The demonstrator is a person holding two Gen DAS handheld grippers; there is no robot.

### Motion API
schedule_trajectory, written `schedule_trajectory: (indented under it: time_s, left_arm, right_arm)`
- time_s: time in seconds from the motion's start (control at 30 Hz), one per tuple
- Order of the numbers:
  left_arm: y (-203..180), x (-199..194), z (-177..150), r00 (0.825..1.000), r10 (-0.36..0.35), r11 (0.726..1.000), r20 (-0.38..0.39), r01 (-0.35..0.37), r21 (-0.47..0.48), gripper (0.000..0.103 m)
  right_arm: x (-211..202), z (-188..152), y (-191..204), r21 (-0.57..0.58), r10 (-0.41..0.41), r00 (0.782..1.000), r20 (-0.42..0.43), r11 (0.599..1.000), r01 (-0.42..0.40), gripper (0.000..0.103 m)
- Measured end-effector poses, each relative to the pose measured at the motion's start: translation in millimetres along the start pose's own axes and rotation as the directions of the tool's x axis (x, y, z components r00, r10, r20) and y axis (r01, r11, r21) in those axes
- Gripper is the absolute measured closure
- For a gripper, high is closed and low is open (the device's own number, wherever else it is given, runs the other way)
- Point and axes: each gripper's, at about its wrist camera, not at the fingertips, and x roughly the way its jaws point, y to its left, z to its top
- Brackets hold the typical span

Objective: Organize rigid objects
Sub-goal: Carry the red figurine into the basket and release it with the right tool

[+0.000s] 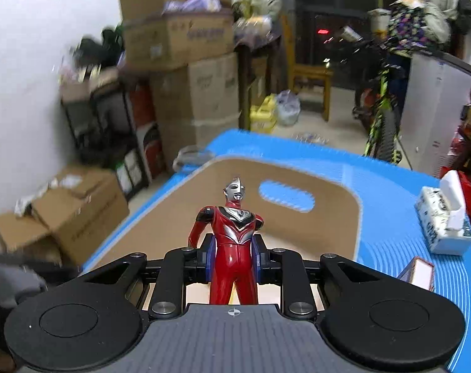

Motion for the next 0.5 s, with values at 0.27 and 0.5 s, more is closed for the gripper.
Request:
schedule_trajectory:
  time_s: [0.27,0.5]
  left_arm:
    - [0,0,0,1.0,0.0,1.0,0.0,0.0,0.002,0.091]
    - [2,0,0,1.0,-0.001,1.0,0.001,0.001,0.004,0.091]
  right_arm:
    - [30,-20,12,-0.065,-0.002,0.981,-0.194,0.998,-0.011,0.07]
    - [24,-26,12,-0.078,0.007,0.977,-0.213,0.997,-0.024,0.049]
